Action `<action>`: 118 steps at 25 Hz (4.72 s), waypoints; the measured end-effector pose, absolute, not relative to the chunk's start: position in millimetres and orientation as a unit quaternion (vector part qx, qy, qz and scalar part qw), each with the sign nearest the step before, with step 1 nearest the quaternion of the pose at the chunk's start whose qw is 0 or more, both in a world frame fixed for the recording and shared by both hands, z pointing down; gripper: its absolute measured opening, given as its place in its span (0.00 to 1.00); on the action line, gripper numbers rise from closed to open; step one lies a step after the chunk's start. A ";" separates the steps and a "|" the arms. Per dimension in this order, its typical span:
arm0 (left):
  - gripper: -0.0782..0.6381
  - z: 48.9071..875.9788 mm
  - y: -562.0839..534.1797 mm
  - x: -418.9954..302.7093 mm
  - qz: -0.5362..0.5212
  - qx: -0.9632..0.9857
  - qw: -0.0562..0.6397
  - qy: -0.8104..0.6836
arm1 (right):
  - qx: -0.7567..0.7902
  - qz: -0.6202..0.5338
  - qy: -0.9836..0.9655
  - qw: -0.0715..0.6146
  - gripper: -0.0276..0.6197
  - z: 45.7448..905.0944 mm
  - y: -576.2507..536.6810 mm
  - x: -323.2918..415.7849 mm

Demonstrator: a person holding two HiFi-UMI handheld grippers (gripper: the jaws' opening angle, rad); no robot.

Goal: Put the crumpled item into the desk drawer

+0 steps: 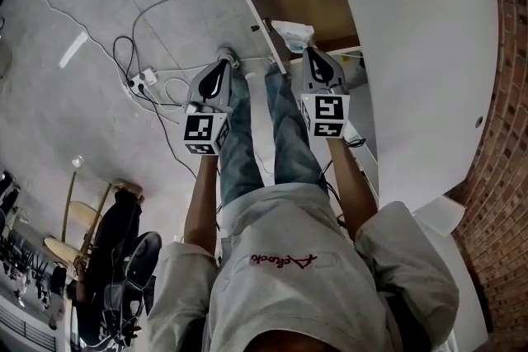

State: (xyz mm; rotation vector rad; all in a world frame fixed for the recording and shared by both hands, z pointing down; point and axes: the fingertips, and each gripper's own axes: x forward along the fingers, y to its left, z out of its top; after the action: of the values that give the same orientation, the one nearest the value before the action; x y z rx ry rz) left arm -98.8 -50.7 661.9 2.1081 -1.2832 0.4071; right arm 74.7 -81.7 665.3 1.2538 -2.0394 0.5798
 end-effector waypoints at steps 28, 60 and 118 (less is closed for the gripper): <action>0.12 729.5 -34.9 -95.4 0.156 0.793 0.335 -0.484 | 0.476 0.233 -0.759 0.378 0.06 778.1 -187.3 57.2; 0.12 723.8 -42.4 -97.8 0.146 0.795 0.329 -0.488 | 0.480 0.225 -0.766 0.364 0.16 784.6 -200.9 60.5; 0.12 381.8 -139.5 -148.8 0.059 0.805 0.110 -0.580 | 0.510 0.042 -0.849 0.128 0.06 375.0 -194.2 44.3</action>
State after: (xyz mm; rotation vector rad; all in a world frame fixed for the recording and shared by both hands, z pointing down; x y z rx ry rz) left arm -148.8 -139.5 381.8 2.3676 -1.7036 0.1720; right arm 44.3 -194.2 375.0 1.4845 -2.4698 0.1213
